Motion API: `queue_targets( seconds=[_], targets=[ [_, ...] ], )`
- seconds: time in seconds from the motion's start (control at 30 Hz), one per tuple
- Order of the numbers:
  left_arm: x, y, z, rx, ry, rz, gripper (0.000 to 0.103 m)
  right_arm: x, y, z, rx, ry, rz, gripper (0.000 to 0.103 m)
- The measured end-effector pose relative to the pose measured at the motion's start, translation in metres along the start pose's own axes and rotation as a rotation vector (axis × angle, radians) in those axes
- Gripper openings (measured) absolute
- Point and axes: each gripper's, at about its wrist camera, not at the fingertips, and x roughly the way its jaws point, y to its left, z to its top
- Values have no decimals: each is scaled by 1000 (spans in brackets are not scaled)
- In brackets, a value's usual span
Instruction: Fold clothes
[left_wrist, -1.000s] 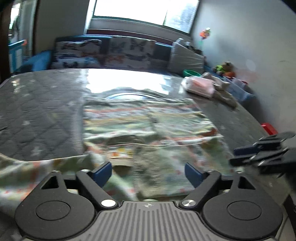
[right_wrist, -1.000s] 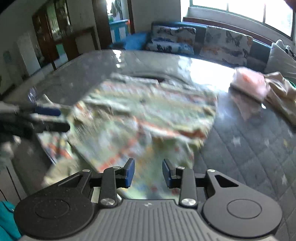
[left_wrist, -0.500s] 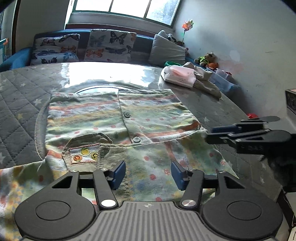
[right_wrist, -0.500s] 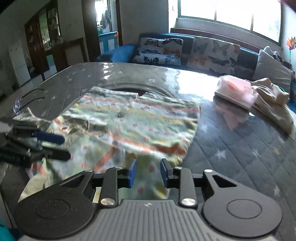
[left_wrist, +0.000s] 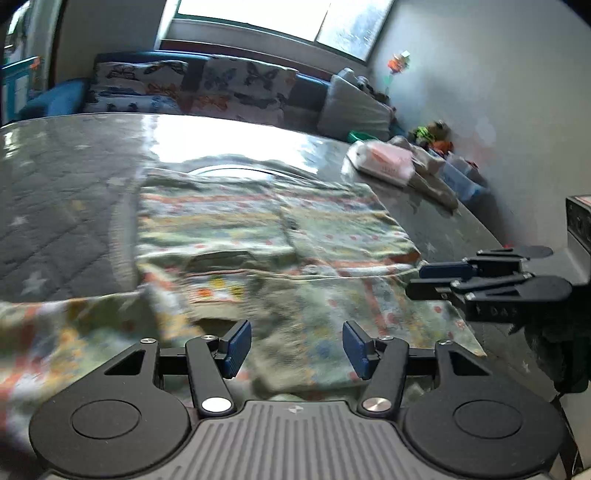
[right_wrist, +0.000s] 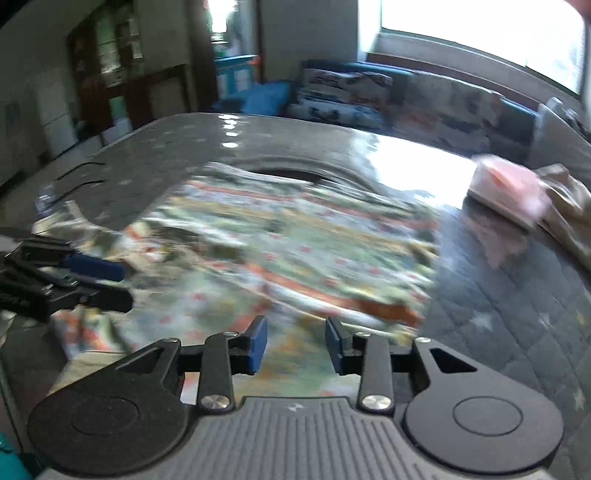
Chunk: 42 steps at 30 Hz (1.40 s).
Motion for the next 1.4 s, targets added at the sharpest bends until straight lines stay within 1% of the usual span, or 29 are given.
queue_targets(
  seconds=[0.07, 0.13, 0.3, 0.4, 0.47, 0.57, 0.7, 0.8, 1.03, 1.17, 1.27, 1.33, 1.4],
  targets=[
    [-15, 12, -3, -28, -20, 41, 59, 2, 18, 5, -34, -9, 35, 39],
    [-29, 25, -7, -59, -39, 90, 59, 7, 36, 9, -75, -17, 60, 39],
    [-61, 60, -15, -144, -83, 229, 59, 23, 75, 14, -168, -24, 96, 39],
    [-75, 81, -20, -198, -102, 312, 59, 37, 91, 11, -219, -3, 95, 39],
    [-81, 93, -23, -232, -108, 367, 59, 46, 99, 6, -255, 17, 88, 39],
    [-89, 110, -28, -284, -119, 446, 59, 43, 102, 6, -261, 4, 83, 39],
    [-97, 129, -30, -354, -145, 527, 59, 38, 104, 8, -250, -14, 98, 39],
    [-98, 141, -27, -401, -157, 583, 59, 43, 105, 3, -252, 12, 103, 39],
    [-96, 162, -19, -490, -174, 664, 59, 31, 103, 4, -233, -21, 109, 40],
    [-93, 171, -19, -539, -167, 691, 59, 22, 102, 2, -224, -40, 112, 42],
    [-91, 173, -20, -551, -168, 703, 58, 16, 101, 0, -215, -50, 113, 42],
    [-90, 174, -20, -557, -170, 710, 57, 11, 100, -2, -208, -57, 113, 44],
    [-88, 176, -21, -564, -171, 717, 50, 8, 98, -3, -198, -63, 110, 45]
  ],
)
